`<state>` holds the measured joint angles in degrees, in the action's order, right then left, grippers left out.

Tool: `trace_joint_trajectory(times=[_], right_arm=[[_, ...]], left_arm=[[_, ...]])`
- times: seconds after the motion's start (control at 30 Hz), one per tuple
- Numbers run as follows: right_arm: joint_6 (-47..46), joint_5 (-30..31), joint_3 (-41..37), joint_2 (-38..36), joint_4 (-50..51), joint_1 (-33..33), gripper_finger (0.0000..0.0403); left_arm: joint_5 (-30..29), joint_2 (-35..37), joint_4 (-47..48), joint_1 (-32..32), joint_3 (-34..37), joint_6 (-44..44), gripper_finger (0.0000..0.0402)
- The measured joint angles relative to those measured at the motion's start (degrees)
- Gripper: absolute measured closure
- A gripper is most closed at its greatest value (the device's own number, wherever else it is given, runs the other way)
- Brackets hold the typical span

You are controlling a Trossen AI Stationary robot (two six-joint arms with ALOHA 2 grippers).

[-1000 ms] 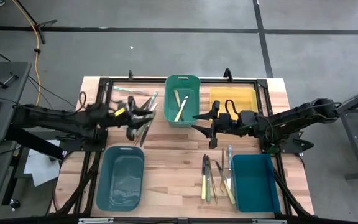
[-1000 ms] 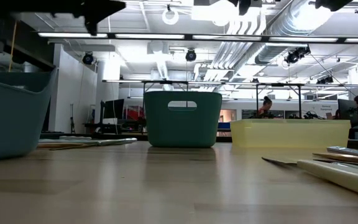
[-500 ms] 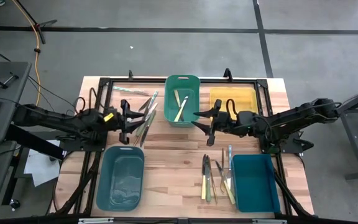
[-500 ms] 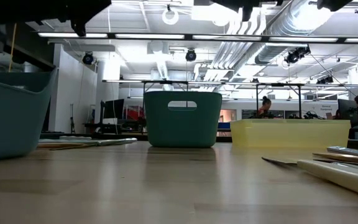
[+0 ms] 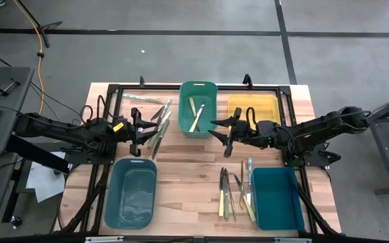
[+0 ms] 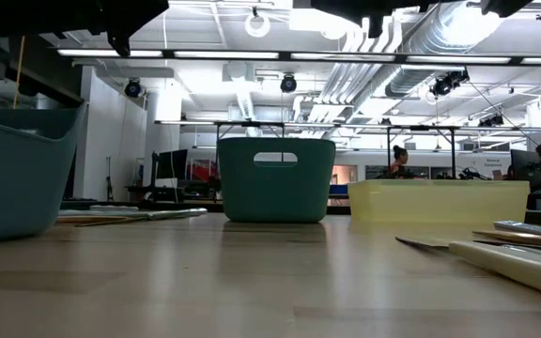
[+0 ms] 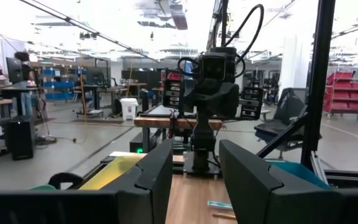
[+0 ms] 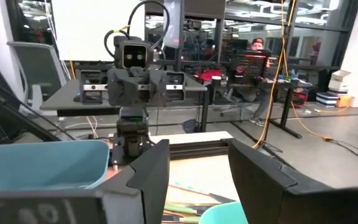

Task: Sort silverware by color (type)
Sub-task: Put the yellow knife into the green bin

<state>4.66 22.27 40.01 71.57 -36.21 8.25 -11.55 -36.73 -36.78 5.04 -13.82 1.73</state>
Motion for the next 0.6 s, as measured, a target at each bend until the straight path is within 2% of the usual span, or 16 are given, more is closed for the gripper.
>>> trace_joint_trajectory(times=[0.2,0.37,0.47,0.53,0.6], right_arm=[[0.0,0.0,0.0,0.0,0.0,0.0,0.0242],[5.8,-0.3,0.0,0.0,-1.1,0.0,0.0242],[-0.6,-0.4,0.8,0.0,-3.3,0.0,0.0242],[-7.7,-0.5,3.8,-0.1,3.9,0.4,0.0242],[-14.5,-0.5,8.8,0.7,19.3,1.6,0.0242]], left_arm=[[0.0,0.0,-0.5,0.0,0.0,0.5,0.0275],[0.0,0.0,-0.8,0.0,0.0,0.5,0.0275],[0.0,0.0,-0.8,-0.2,0.0,0.5,0.0275],[0.0,0.0,-0.8,-0.2,0.0,0.5,0.0275],[0.0,0.0,-0.8,-0.2,0.0,0.5,0.0275]])
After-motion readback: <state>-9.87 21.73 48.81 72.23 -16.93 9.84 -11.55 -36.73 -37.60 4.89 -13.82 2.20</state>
